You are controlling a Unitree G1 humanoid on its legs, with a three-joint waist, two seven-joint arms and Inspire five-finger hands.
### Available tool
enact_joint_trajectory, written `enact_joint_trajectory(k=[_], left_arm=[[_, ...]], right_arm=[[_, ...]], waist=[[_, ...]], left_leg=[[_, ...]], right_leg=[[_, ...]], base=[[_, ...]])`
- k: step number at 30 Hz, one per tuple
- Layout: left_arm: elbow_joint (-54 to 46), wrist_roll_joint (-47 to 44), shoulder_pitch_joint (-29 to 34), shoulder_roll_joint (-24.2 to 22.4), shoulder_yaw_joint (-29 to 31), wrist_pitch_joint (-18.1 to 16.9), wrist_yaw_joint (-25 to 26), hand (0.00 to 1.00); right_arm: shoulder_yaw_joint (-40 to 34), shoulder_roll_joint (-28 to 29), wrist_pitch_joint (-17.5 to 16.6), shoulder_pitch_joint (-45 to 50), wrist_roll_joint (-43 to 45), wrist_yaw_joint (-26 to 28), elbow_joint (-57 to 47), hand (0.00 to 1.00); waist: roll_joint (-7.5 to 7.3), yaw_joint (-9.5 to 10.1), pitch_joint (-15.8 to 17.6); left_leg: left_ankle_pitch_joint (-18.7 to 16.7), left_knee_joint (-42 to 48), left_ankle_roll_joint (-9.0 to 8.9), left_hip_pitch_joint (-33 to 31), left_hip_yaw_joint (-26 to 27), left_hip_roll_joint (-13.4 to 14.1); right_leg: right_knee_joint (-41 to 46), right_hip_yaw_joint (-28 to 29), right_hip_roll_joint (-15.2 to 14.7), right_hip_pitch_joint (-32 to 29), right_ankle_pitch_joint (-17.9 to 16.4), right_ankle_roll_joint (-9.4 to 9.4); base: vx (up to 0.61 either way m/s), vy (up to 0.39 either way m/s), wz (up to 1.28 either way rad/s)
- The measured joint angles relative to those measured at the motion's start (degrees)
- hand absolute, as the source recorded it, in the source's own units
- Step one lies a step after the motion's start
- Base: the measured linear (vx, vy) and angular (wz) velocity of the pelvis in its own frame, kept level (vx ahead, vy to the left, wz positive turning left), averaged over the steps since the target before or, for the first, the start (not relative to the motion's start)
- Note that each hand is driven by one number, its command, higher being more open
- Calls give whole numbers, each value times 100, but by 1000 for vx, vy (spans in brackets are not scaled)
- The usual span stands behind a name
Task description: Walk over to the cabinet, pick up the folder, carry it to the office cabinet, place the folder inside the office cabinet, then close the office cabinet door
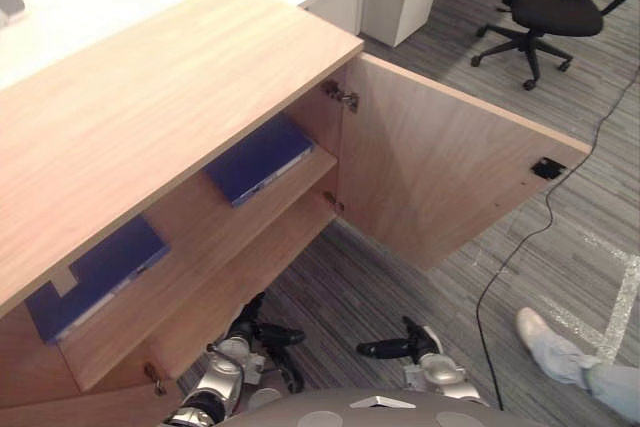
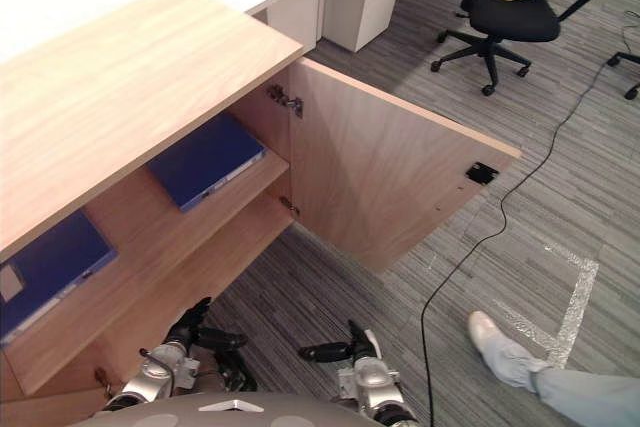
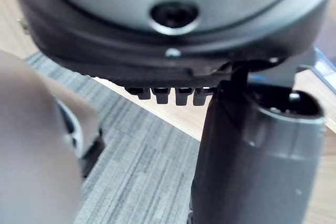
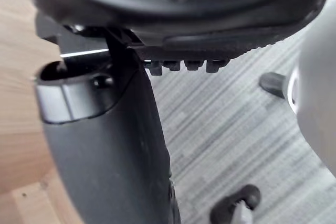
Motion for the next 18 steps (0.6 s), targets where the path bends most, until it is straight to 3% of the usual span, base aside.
enact_joint_trajectory(k=[3,6,9,10,12,13,15,16,18], left_arm=[[-89,4,48,-71,-3,-28,0,100],[-197,21,89,-52,23,-14,23,100],[-239,-22,116,-129,33,-18,45,100],[-274,-33,137,-135,41,-19,58,100],[-445,-41,327,-159,126,-28,88,100],[-526,-136,409,-198,239,-30,101,100],[-570,-233,428,-176,314,-29,126,100],[-583,-231,421,-152,330,-29,110,100],[-620,-236,420,-155,479,-28,78,100]], right_arm=[[-26,-72,-58,21,-3,-22,-4,100],[-234,-107,-66,45,14,-39,83,100],[-350,-283,-83,5,18,-138,136,100],[-350,-322,-80,-6,8,-144,177,100],[-339,-416,-54,-68,-10,-158,287,100],[-331,-424,-43,-60,-10,-154,284,100],[-294,-338,-37,-71,-11,-138,243,100],[-195,-278,-33,-70,-13,-125,230,100],[103,-158,-22,-70,-35,-37,138,100]], waist=[[-108,-11,168],[-130,-5,362],[59,49,492],[73,92,517],[139,244,509],[180,312,495],[158,382,496],[91,404,494],[-26,486,468]], left_leg=[[267,-344,-65,320,-10,-63],[545,-544,-251,455,-515,-76],[683,-706,-406,581,-1929,-365],[674,-727,-425,616,-2184,-424],[222,-753,-806,797,-3033,-797],[-138,-796,-780,940,-3232,-998],[-298,-834,-710,1009,-3126,-1144],[-383,-847,-704,1013,-3087,-1203],[-553,-856,-708,1014,-3550,-1480]], right_leg=[[-164,-33,104,250,16,-85],[-204,31,260,354,7,-268],[-148,385,261,336,36,-326],[-146,473,242,318,55,-340],[-147,838,132,179,149,-291],[-168,1038,90,103,203,-242],[-300,1286,-39,44,364,-199],[-409,1348,-68,32,431,-224],[-480,1534,-78,-59,454,-391]], base=[[-55,-84,11],[-64,-130,-12],[22,-230,-41],[26,-159,-61],[122,59,-81],[163,277,-99],[80,250,-69],[67,173,-36],[122,150,-35]])
